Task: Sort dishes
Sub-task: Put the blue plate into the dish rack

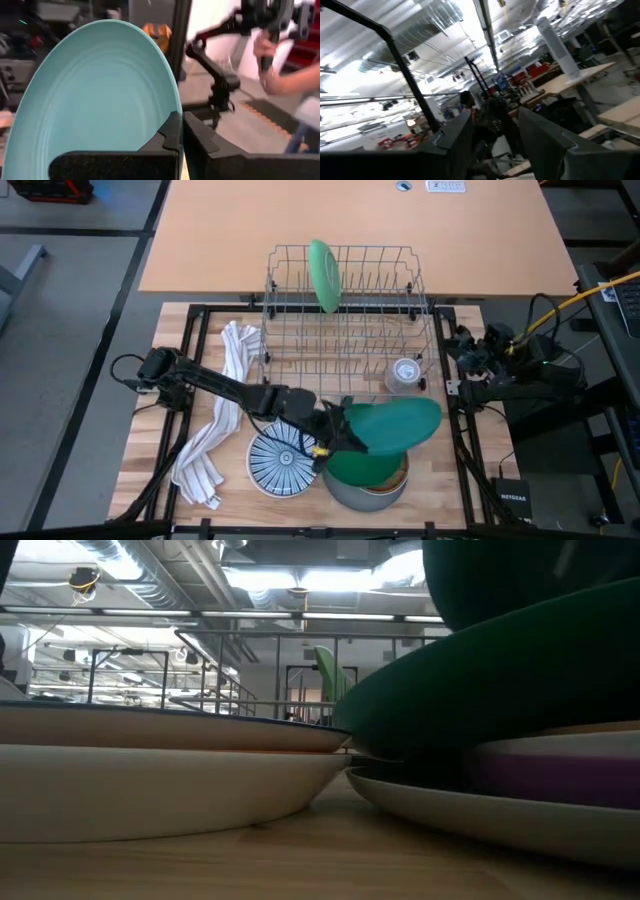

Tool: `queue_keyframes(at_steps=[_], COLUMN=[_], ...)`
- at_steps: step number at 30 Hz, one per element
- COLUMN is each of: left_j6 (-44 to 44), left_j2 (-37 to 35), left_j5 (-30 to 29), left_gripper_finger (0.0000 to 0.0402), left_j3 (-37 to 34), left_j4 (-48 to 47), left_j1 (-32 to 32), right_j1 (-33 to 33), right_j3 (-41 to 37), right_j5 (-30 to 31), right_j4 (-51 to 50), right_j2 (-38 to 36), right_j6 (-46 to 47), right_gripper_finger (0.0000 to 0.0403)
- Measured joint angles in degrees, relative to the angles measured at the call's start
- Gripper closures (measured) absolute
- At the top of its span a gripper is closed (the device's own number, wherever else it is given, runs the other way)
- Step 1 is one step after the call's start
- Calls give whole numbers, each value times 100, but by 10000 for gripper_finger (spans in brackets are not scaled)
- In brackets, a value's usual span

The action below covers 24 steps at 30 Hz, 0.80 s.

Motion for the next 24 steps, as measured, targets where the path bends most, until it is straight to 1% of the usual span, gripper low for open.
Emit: queue_keyframes(at_steps=[4, 12, 14, 19, 24], left_j6=[-77, -94, -125, -333, -353], left_j2=[-187, -354, -362, -365, -365], left_j5=[-82, -105, -105, -102, -118], left_gripper_finger=[401, 401, 401, 401, 402], left_j3=[0, 2, 0, 0, 0], left_j4=[120, 902, 929, 889, 848], left_j1=[129, 430, 533, 798, 1096], right_j1=[0, 0, 0, 0, -2], right_j3=[74, 74, 74, 74, 74], right_j5=[184, 193, 215, 620, 1525], right_j4=[-220, -306, -307, -295, -264], right_j2=[2, 0, 0, 0, 1], right_j6=[-118, -267, -271, -620, -1063], right_gripper_finger=[237, 237, 237, 237, 237])
